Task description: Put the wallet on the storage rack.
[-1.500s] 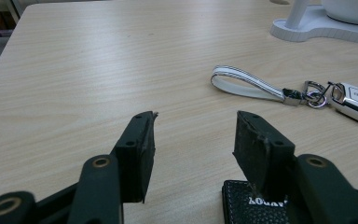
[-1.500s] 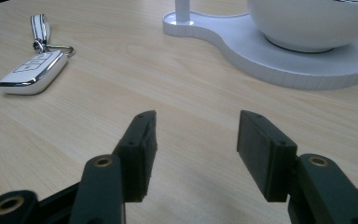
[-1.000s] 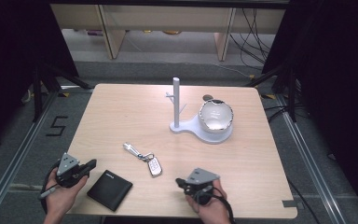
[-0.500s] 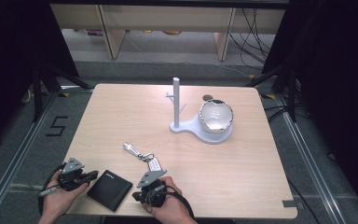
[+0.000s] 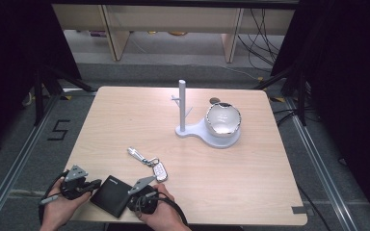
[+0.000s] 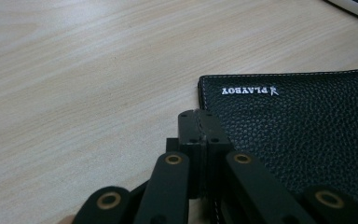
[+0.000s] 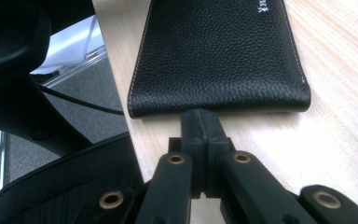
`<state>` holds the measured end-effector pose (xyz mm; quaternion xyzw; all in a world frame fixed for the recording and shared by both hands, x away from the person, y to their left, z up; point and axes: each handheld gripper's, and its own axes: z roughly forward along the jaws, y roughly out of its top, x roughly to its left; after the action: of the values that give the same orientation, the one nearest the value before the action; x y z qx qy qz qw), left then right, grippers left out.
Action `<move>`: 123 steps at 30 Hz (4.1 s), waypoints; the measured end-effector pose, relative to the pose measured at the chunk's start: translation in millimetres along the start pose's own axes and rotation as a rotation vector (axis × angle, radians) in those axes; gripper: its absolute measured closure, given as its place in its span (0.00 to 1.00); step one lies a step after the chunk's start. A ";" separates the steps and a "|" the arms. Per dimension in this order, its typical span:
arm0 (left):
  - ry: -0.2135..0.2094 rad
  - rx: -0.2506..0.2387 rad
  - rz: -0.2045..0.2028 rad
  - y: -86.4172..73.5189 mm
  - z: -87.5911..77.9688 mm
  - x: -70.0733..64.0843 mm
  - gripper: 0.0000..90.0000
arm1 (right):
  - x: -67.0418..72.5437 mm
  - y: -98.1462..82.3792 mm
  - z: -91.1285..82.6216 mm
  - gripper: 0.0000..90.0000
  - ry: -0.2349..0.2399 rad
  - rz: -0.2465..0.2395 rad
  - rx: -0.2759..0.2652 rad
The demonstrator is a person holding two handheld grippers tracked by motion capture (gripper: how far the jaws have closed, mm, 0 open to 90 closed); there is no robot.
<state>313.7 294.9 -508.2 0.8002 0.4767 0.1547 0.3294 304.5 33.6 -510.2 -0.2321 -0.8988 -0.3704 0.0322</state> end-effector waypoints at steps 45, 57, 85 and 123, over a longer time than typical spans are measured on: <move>-0.094 -0.030 0.037 1.9 0.6 -2.5 1.00 | -6.9 10.3 4.2 0.64 0.145 0.425 0.087; -0.091 -0.038 0.028 1.8 1.1 -3.3 1.00 | -16.7 11.2 4.4 0.62 0.149 0.444 0.059; -0.109 -0.029 -0.027 1.6 -0.1 -2.5 1.00 | -17.5 20.5 9.6 0.52 0.071 0.545 0.020; -0.087 0.014 0.028 3.7 -2.4 -2.2 1.00 | -19.7 31.3 9.7 0.55 0.071 0.632 0.028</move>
<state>313.7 292.6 -503.8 0.8151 0.4517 0.1208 0.3419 337.0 51.8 -501.3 -0.4862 -0.7857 -0.3373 0.1802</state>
